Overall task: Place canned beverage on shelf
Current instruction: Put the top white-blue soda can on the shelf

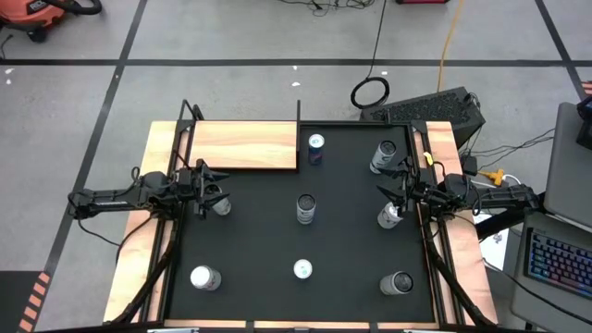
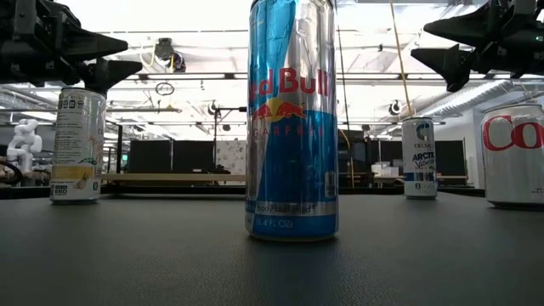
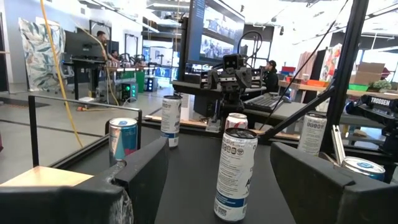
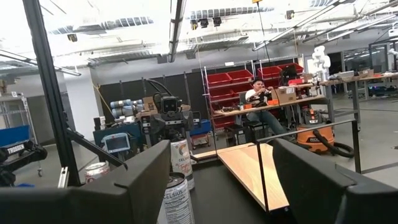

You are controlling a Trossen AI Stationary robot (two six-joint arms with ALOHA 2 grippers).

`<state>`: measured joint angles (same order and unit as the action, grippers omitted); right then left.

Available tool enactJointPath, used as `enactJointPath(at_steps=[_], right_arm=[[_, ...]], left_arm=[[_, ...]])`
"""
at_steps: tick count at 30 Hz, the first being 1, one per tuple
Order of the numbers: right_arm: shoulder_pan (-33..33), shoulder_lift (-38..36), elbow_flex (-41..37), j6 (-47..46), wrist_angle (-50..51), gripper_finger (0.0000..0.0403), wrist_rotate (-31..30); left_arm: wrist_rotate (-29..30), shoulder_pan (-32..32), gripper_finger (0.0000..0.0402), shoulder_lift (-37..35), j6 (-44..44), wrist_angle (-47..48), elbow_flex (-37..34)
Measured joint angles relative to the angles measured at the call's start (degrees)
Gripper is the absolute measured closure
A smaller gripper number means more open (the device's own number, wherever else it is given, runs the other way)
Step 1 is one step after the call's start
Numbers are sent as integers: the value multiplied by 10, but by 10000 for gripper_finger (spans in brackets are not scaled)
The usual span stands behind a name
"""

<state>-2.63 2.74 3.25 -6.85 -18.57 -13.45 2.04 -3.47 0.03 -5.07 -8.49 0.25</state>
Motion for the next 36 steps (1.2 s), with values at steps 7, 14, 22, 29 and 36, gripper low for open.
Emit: enactJointPath(at_steps=[7,14,22,29,36], right_arm=[[0,0,0,0,0,140,0],[0,0,0,0,0,140,0],[0,0,0,7,3,140,0],[0,0,0,1,0,140,0],[0,0,0,-2,4,140,2]], left_arm=[[0,0,118,0,0,0,0],[0,0,118,0,0,0,0],[0,0,118,0,0,0,0],[0,0,118,0,0,0,0],[0,0,118,0,0,0,0]])
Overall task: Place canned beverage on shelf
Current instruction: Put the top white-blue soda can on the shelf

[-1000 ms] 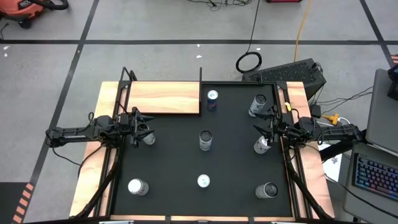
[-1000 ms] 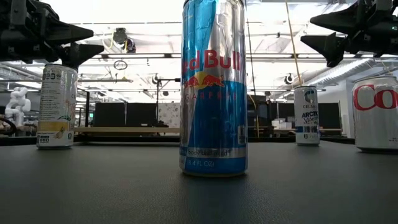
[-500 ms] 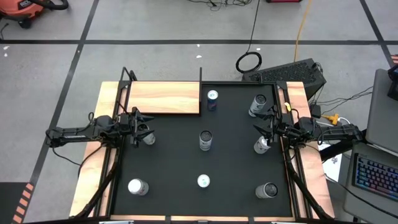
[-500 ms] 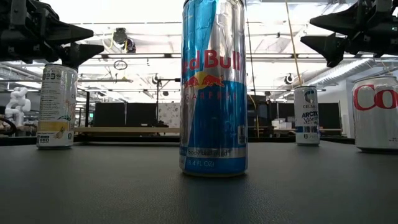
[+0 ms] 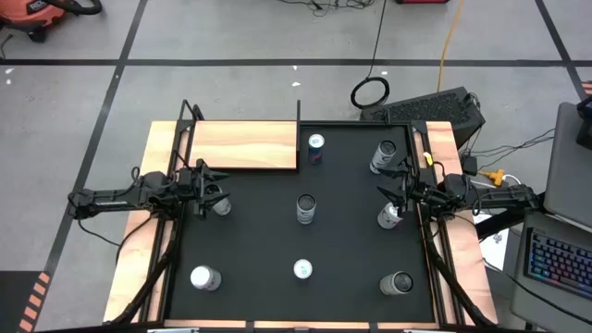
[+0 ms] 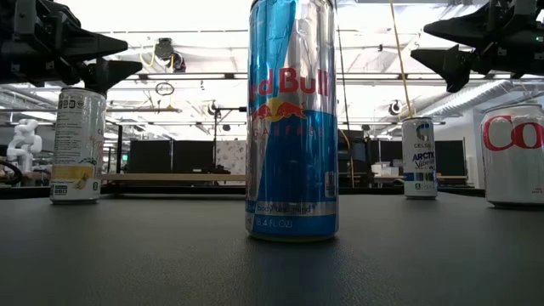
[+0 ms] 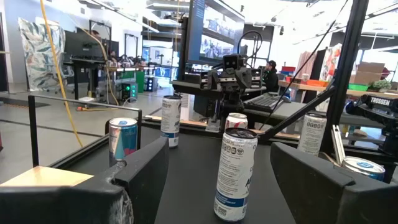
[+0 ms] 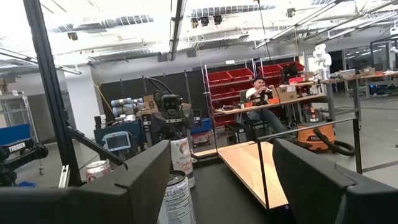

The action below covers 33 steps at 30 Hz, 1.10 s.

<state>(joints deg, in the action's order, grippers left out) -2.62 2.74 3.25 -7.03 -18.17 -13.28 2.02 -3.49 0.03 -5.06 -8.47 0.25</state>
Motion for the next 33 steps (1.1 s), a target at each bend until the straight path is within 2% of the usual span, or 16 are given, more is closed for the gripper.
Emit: enactJointPath(at_steps=[10,24,33], right_arm=[[0,0,0,-38,1,129,0],[0,0,0,-42,26,10,-1],[0,0,0,-42,35,6,-1]], left_arm=[[0,0,118,0,0,0,0],[28,0,118,0,14,0,0],[30,0,118,0,13,0,0]])
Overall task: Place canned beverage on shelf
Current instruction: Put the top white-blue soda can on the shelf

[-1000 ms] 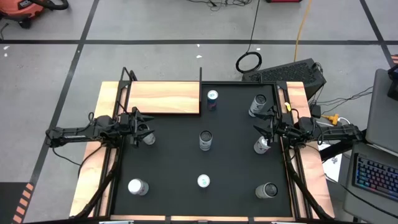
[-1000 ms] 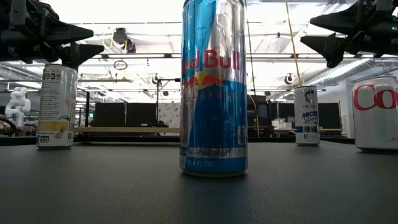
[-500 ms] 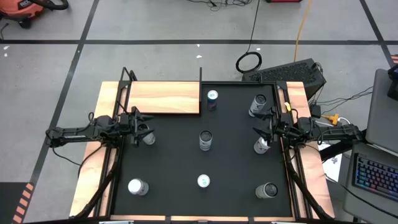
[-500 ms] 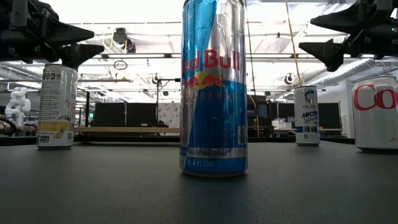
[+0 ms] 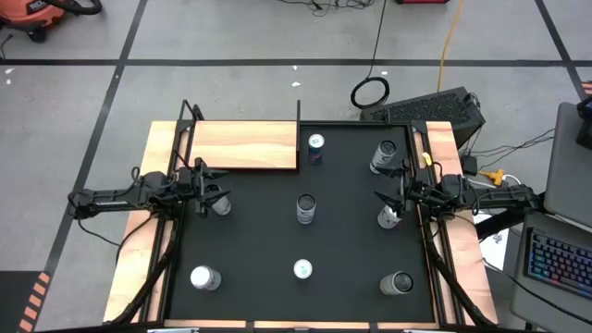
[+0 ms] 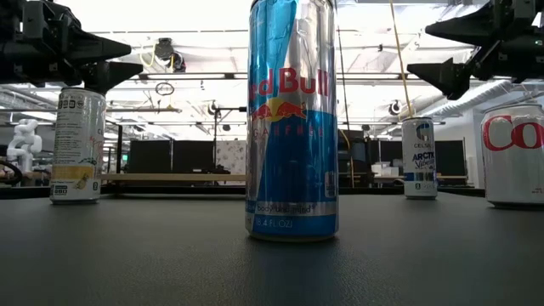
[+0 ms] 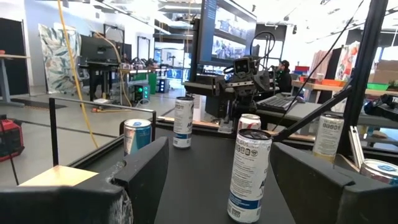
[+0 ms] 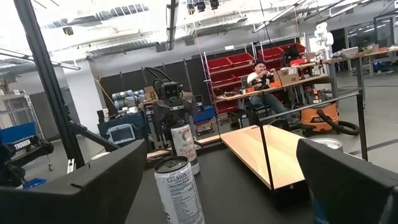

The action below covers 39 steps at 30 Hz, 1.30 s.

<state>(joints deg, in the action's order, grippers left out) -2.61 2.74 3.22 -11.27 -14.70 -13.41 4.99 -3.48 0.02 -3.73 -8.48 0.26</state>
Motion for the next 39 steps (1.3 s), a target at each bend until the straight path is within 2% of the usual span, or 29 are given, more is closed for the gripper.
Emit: enactJointPath(at_steps=[39], right_arm=[[0,0,0,3,-31,7,-1]], left_arm=[[0,0,118,0,0,0,0]])
